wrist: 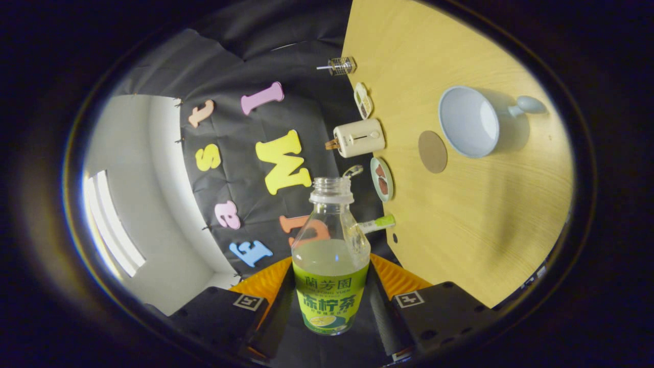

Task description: Take the bottle from table, then pour the juice into the cup, finally place the bottle on the coaster

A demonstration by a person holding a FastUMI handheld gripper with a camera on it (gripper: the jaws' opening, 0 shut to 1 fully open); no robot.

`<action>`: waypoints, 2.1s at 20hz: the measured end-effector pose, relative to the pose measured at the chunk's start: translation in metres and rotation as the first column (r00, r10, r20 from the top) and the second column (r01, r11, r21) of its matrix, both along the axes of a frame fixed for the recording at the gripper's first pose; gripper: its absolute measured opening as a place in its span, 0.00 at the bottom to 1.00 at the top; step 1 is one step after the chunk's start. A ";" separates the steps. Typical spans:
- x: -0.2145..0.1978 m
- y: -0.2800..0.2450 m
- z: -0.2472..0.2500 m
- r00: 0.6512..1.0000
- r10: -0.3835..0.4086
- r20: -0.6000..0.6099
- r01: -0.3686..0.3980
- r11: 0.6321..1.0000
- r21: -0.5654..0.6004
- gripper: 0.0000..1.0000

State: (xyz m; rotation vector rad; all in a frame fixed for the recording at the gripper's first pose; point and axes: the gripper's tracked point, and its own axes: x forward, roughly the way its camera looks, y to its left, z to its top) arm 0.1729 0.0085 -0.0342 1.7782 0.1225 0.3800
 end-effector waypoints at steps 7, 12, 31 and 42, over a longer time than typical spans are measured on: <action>0.002 -0.012 0.000 1.000 0.004 0.006 -0.005 0.998 0.062 0.78; 0.000 -0.020 0.003 1.000 0.001 0.010 -0.002 0.995 0.099 0.78; -0.002 -0.025 0.002 1.000 0.025 0.019 -0.029 0.978 0.208 0.78; -0.003 -0.038 0.000 1.000 0.025 0.012 -0.027 0.959 0.283 0.78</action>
